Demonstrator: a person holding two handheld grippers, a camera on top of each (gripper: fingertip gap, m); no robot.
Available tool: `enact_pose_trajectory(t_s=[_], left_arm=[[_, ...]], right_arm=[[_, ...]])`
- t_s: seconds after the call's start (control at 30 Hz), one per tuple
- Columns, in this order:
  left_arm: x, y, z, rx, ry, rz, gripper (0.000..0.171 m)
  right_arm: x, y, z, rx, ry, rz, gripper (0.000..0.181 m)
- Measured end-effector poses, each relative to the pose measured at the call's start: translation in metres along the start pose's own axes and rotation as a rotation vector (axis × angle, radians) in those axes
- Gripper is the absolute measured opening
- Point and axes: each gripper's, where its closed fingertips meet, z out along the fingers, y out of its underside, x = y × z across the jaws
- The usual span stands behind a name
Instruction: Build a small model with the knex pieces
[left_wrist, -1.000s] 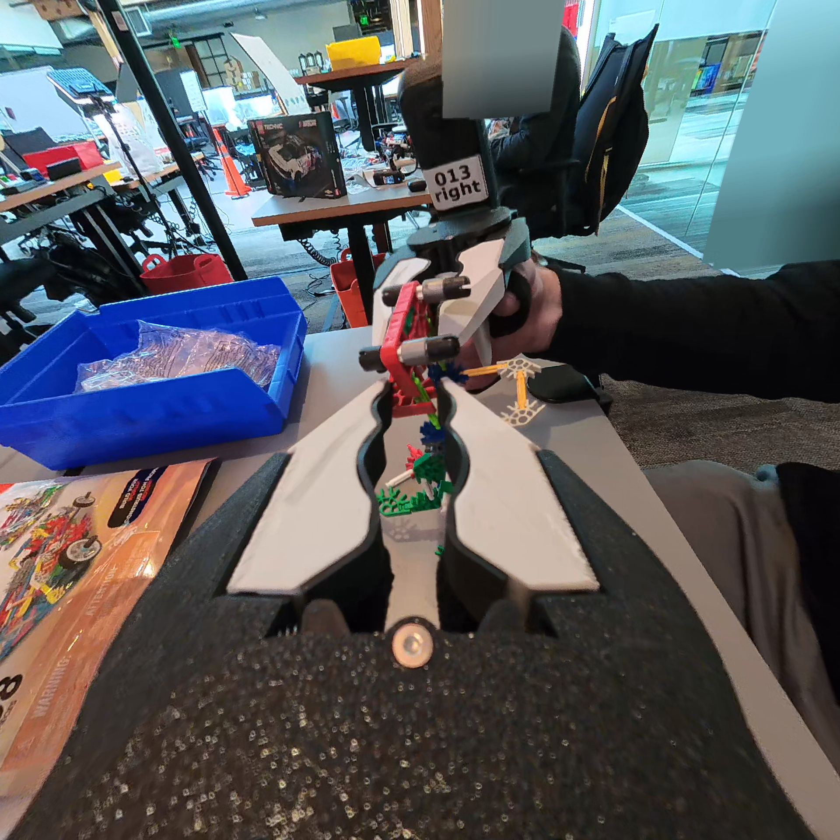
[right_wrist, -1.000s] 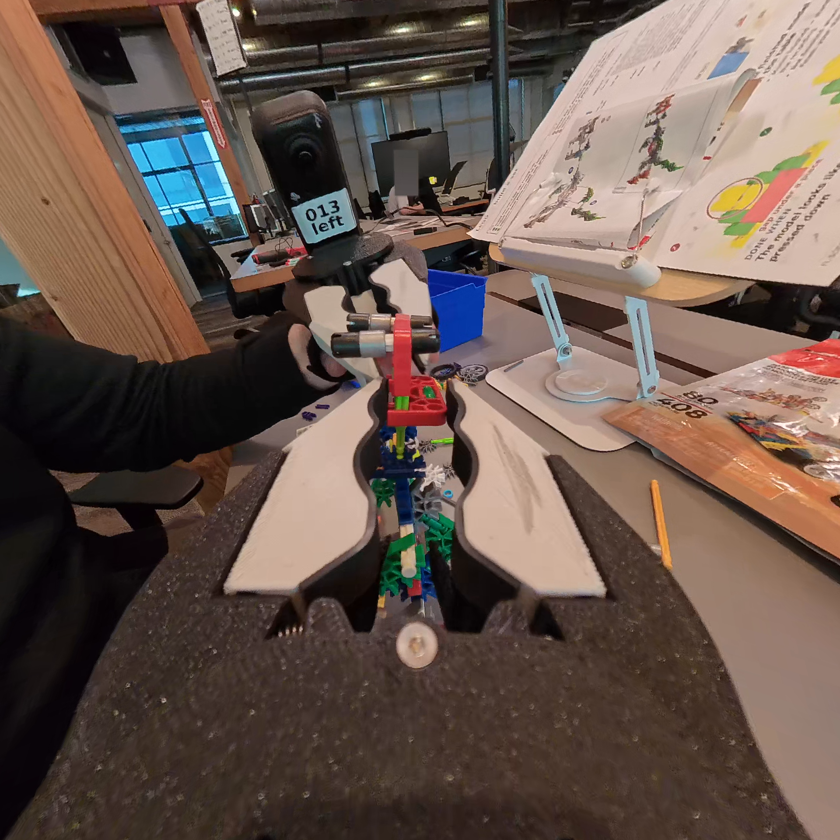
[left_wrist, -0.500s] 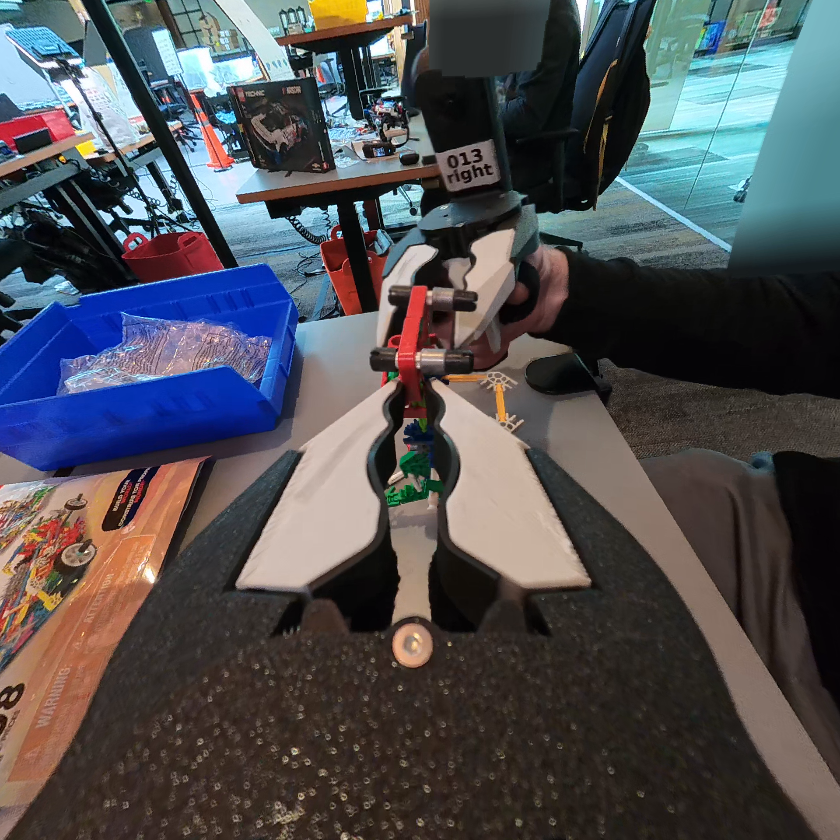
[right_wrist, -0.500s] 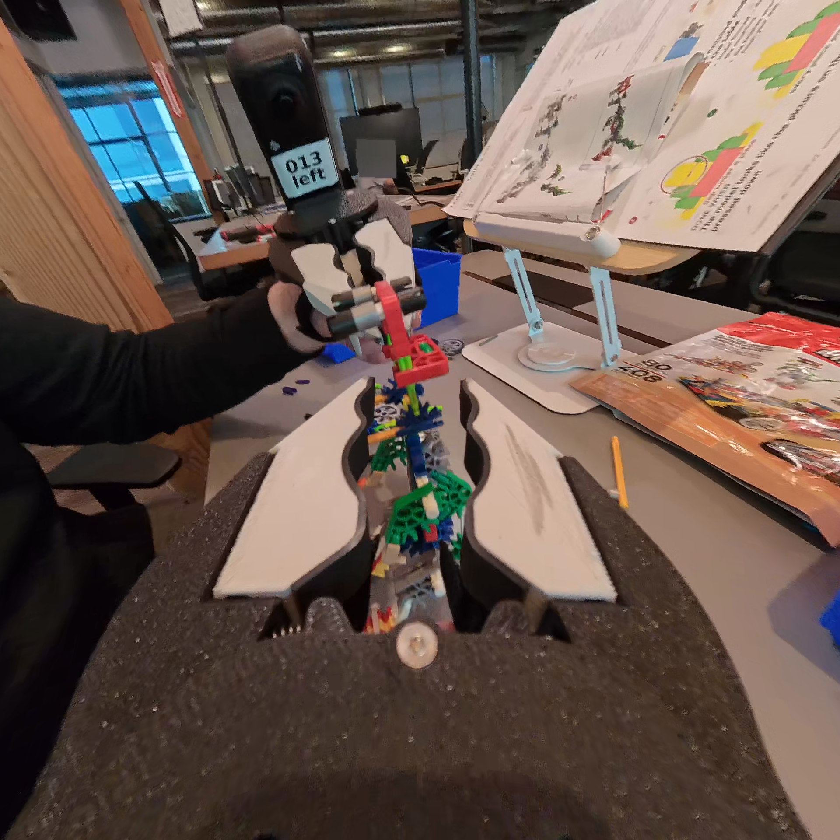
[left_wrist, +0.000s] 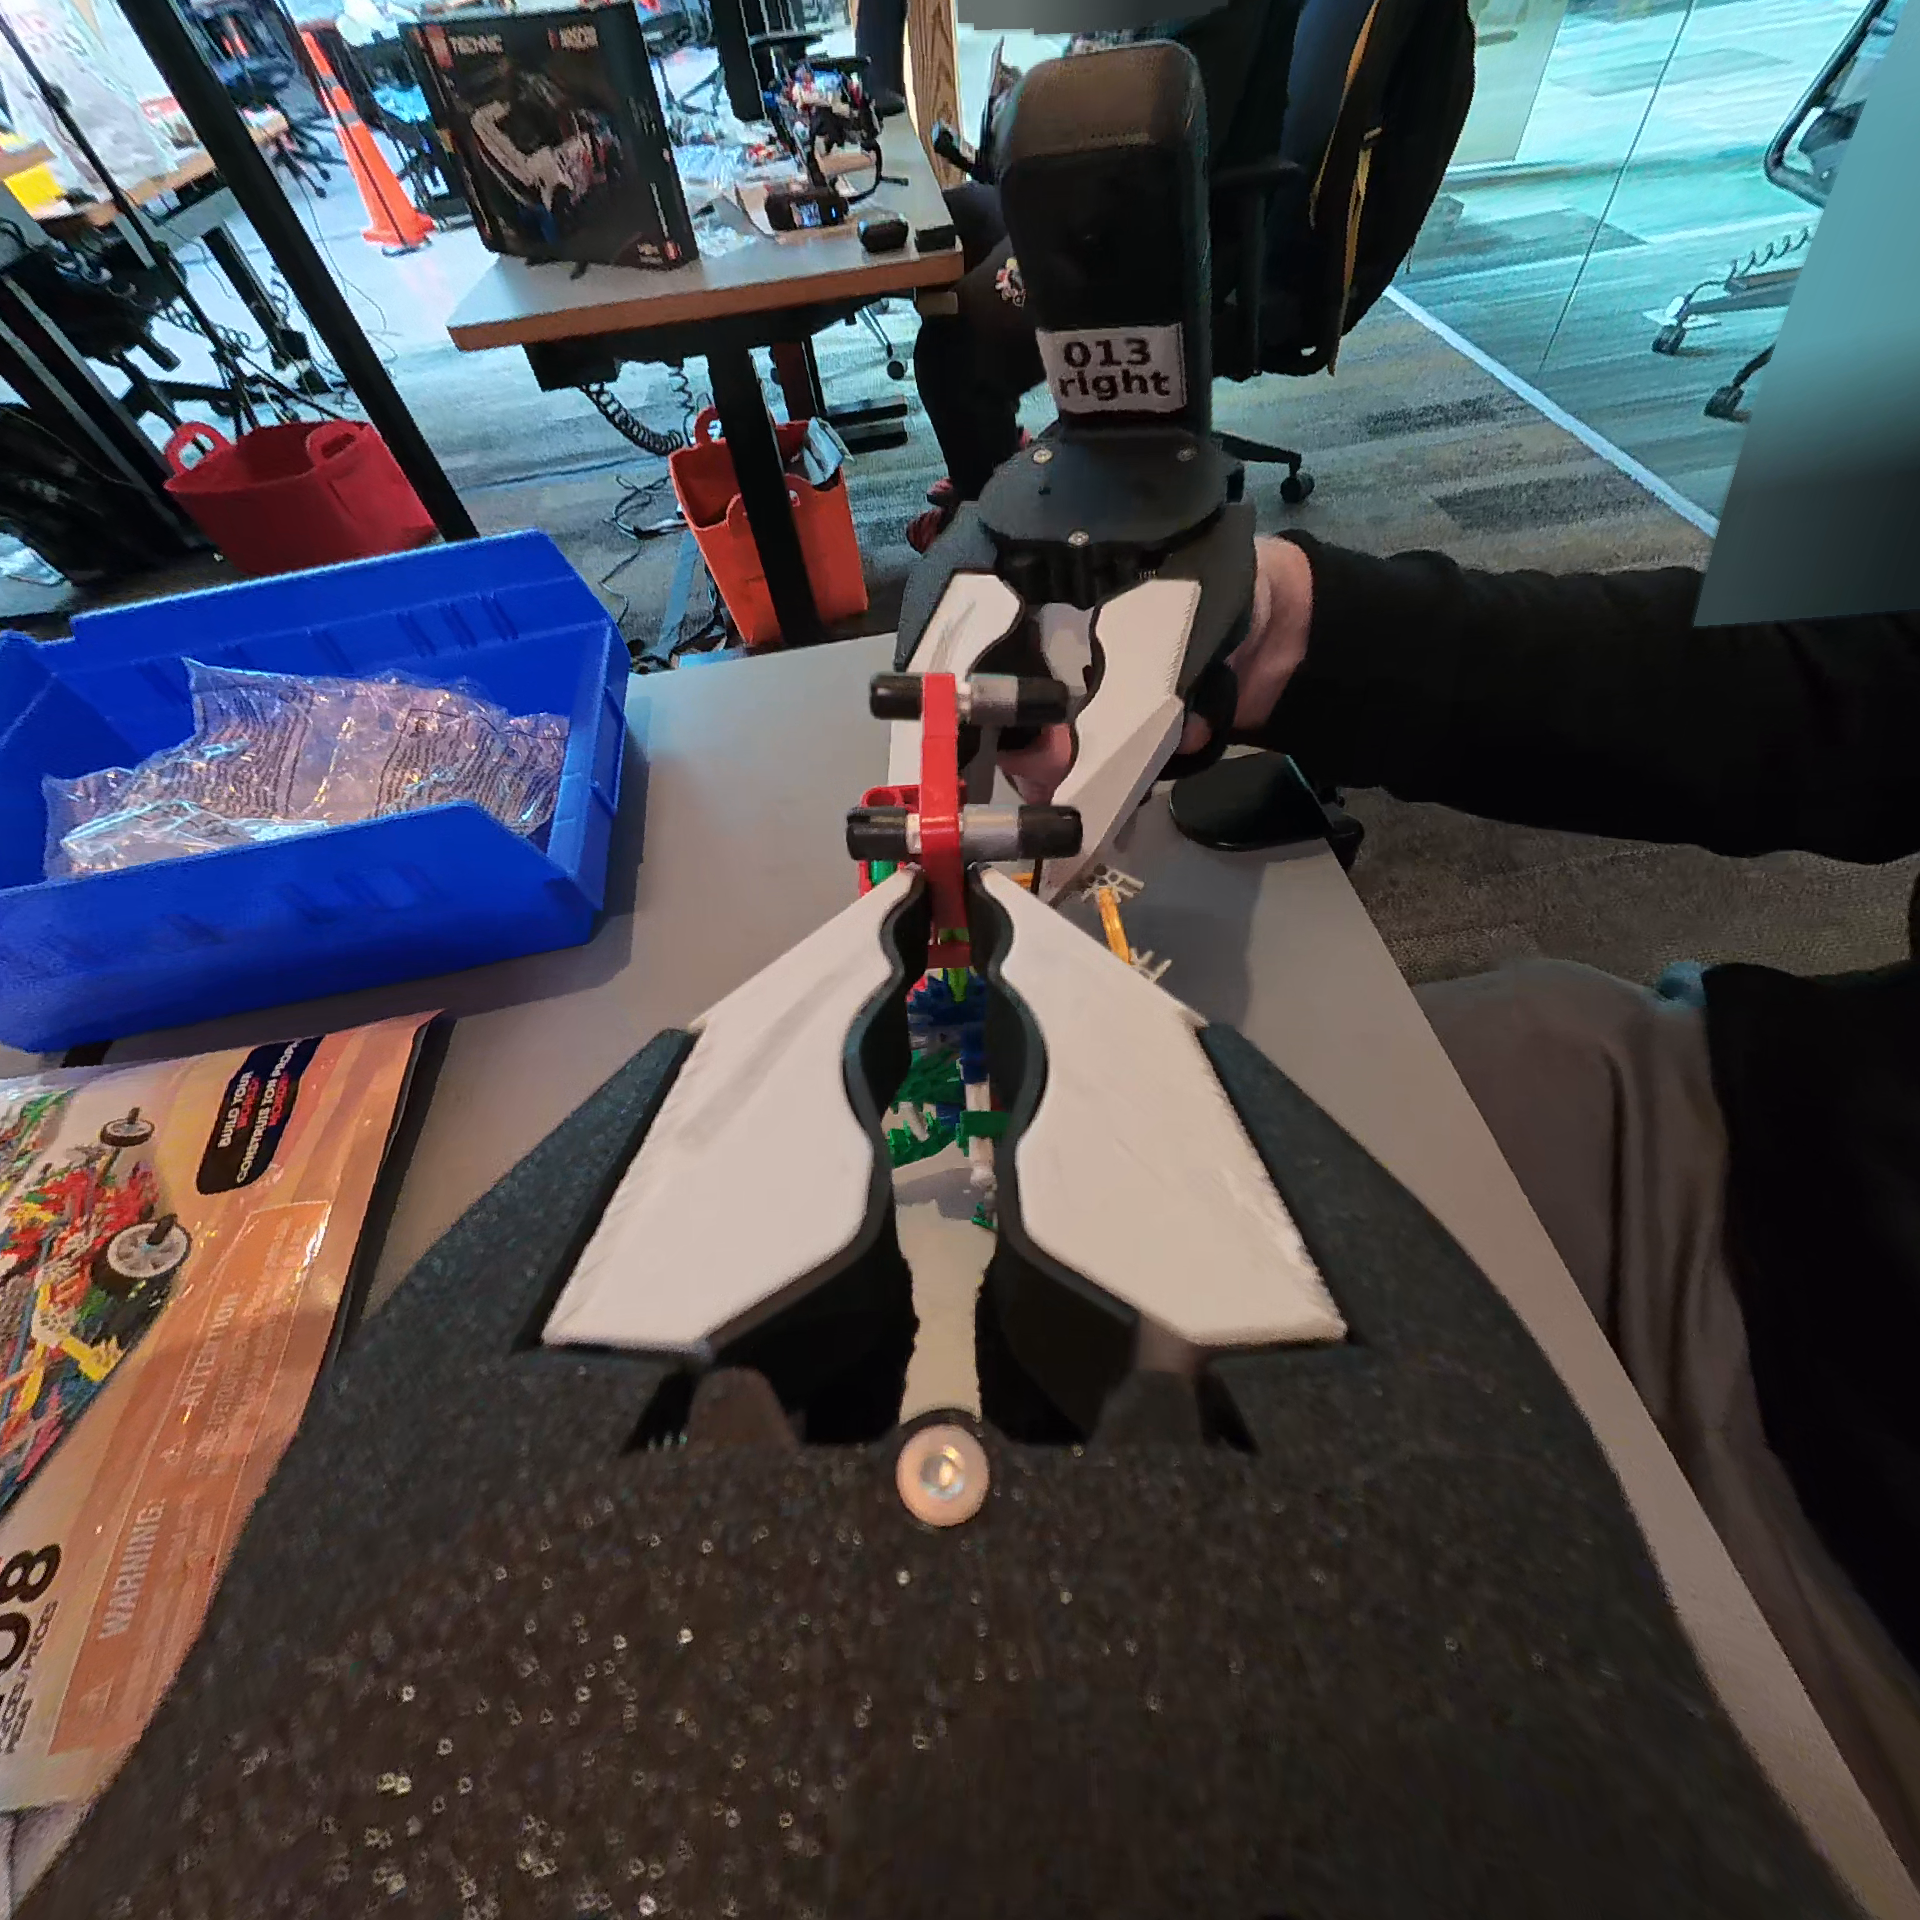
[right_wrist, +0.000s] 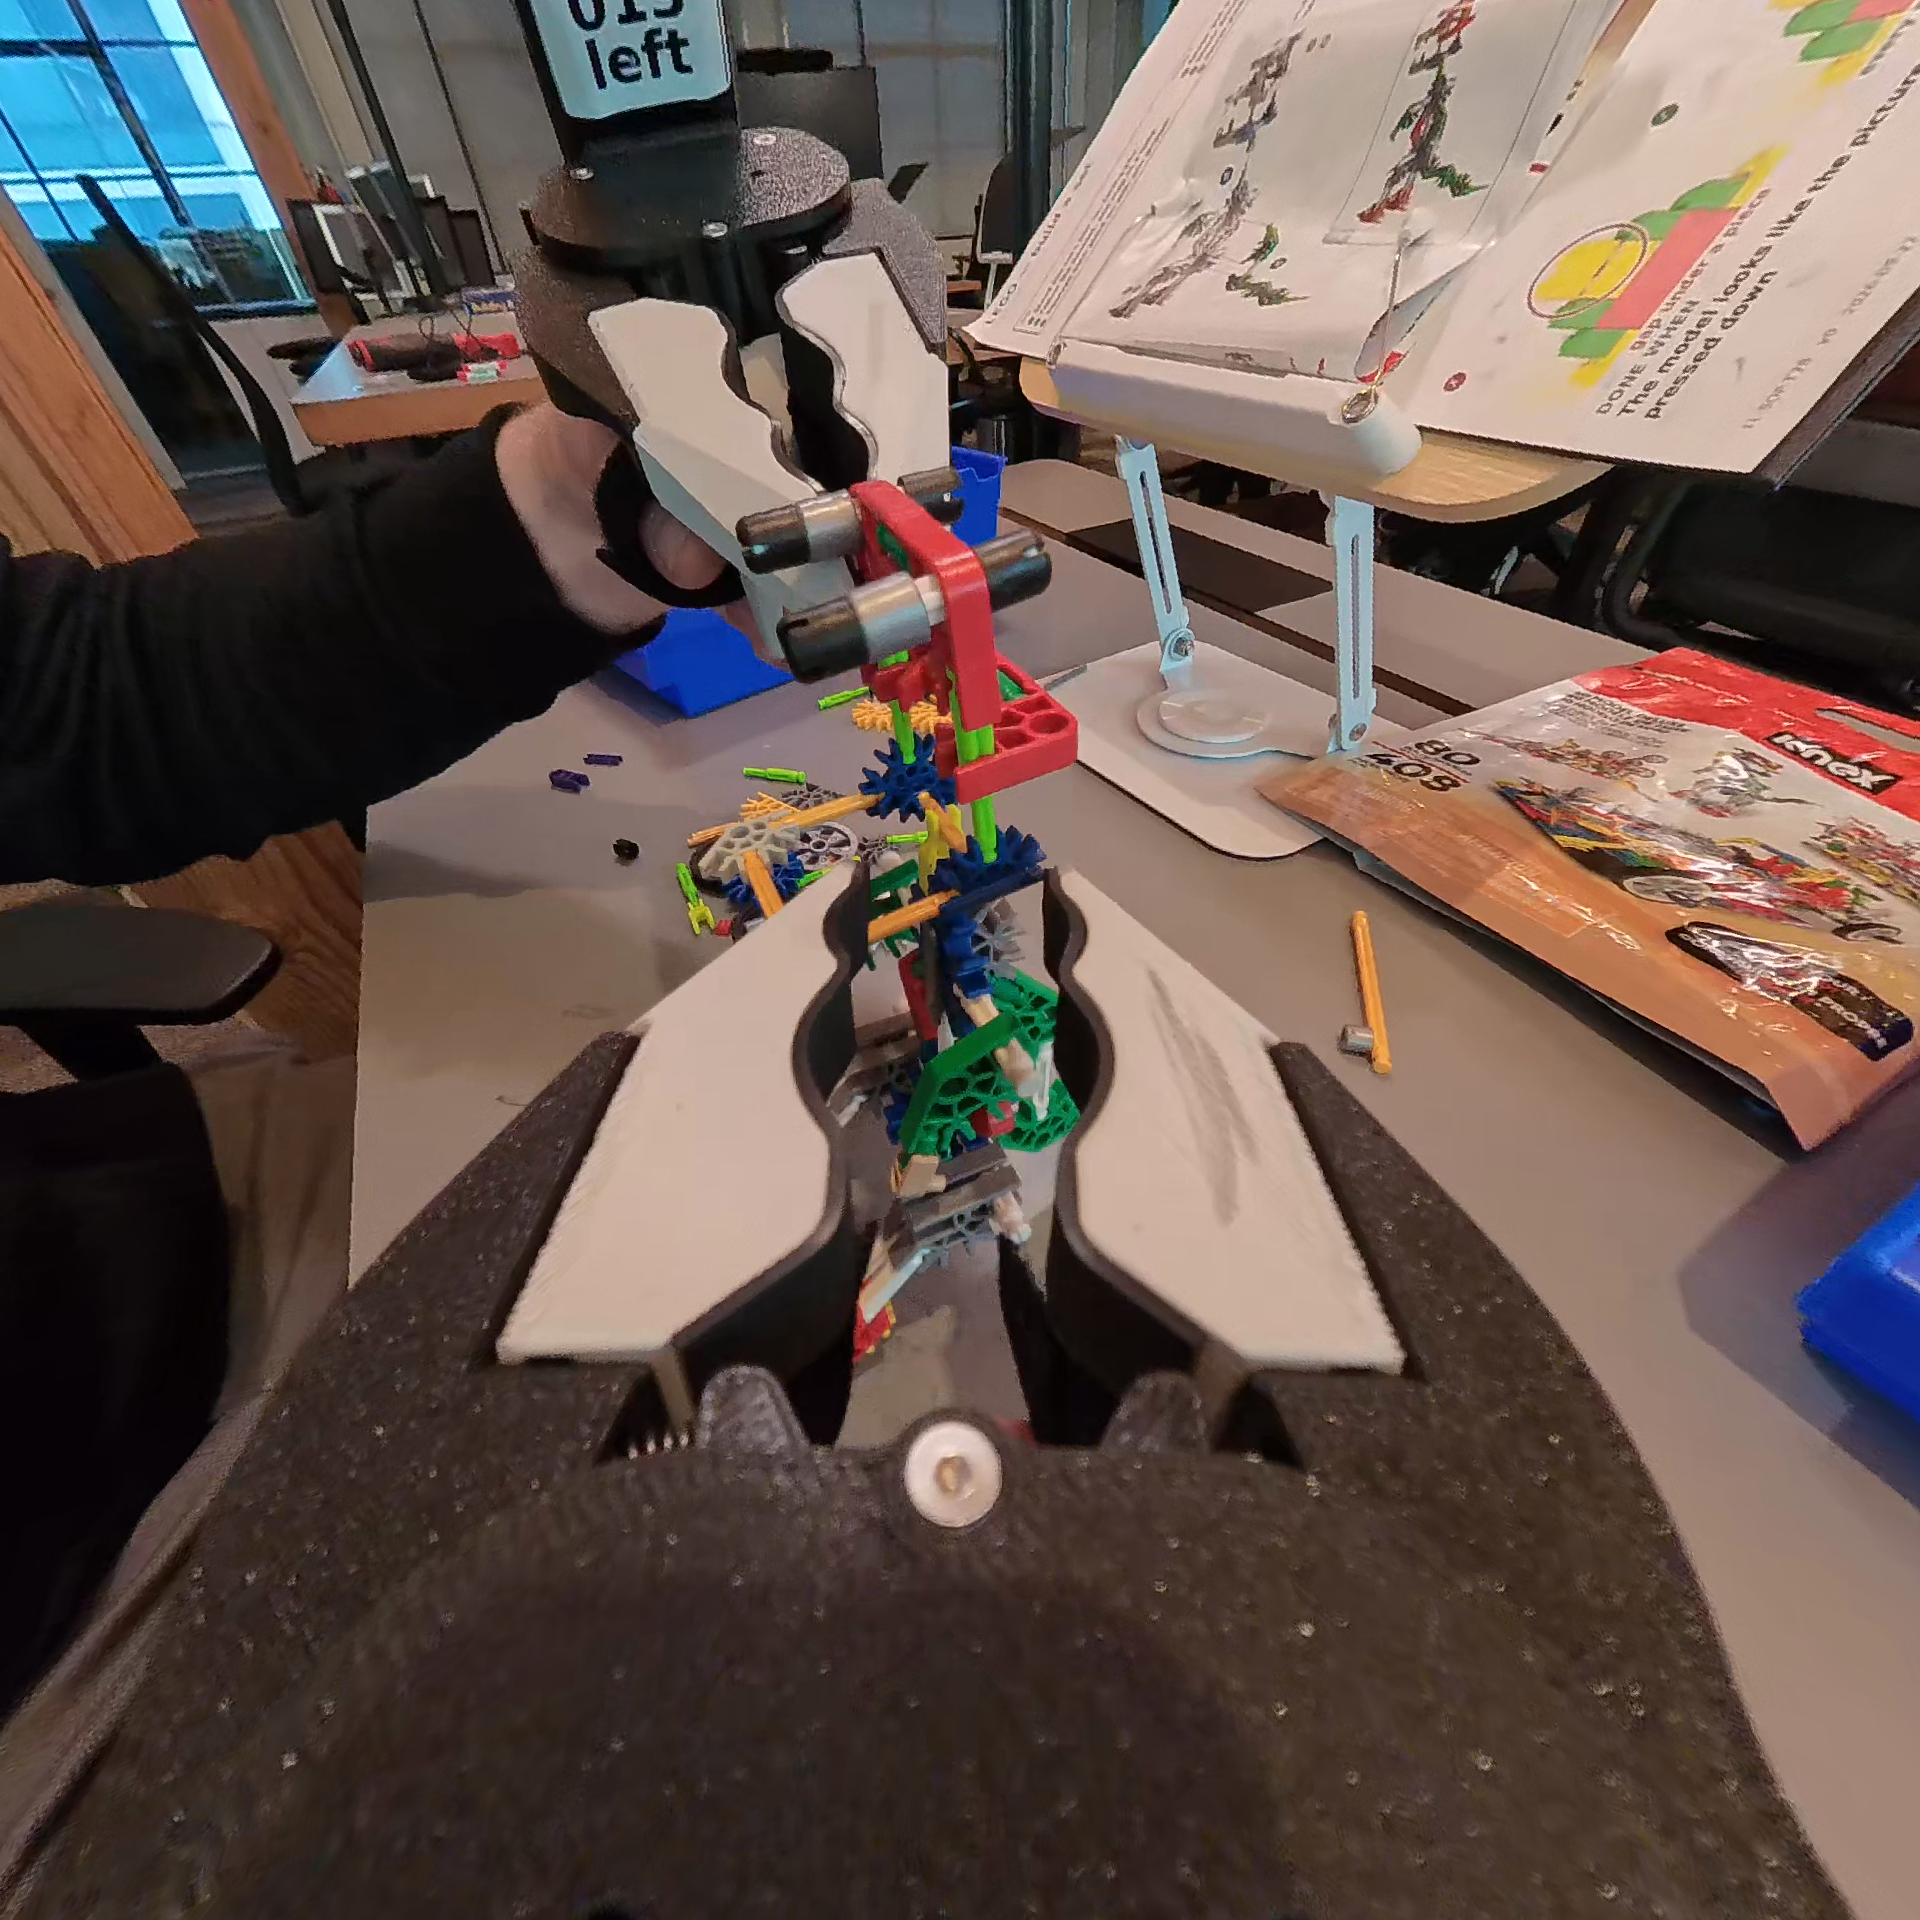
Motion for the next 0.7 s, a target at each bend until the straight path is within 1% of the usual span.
enact_pose_trajectory(t_s=[0.13, 0.27, 0.37, 0.4, 0.43, 0.47, 0.57, 0.63, 0.7], left_arm=[[-0.003, -0.002, 0.001, -0.016, 0.000, -0.012, 0.004], [-0.007, -0.010, -0.003, 0.021, -0.029, 0.007, 0.003], [-0.009, -0.018, -0.007, 0.063, -0.054, 0.034, 0.003], [-0.010, -0.019, -0.008, 0.073, -0.055, 0.031, 0.003], [-0.010, -0.020, -0.009, 0.084, -0.048, 0.027, 0.003], [-0.010, -0.021, -0.011, 0.096, -0.043, 0.020, 0.003], [-0.011, -0.024, -0.014, 0.121, -0.039, 0.014, 0.003], [-0.009, -0.028, -0.016, 0.138, -0.026, 0.010, 0.002], [-0.008, -0.029, -0.015, 0.148, -0.023, 0.014, 0.002]], right_arm=[[0.001, -0.003, -0.001, 0.012, -0.004, 0.018, 0.032], [0.007, -0.015, -0.002, 0.042, 0.037, -0.003, 0.022], [0.009, -0.028, -0.008, 0.085, 0.061, -0.014, 0.025], [0.010, -0.030, -0.013, 0.104, 0.064, -0.001, 0.030], [0.012, -0.030, -0.019, 0.117, 0.070, 0.018, 0.039], [0.016, -0.028, -0.026, 0.125, 0.081, 0.042, 0.044], [0.021, -0.006, -0.041, 0.099, 0.080, 0.128, 0.046], [0.016, 0.018, -0.040, 0.016, 0.057, 0.155, 0.049], [0.009, 0.044, -0.028, -0.113, 0.050, 0.141, 0.052]])
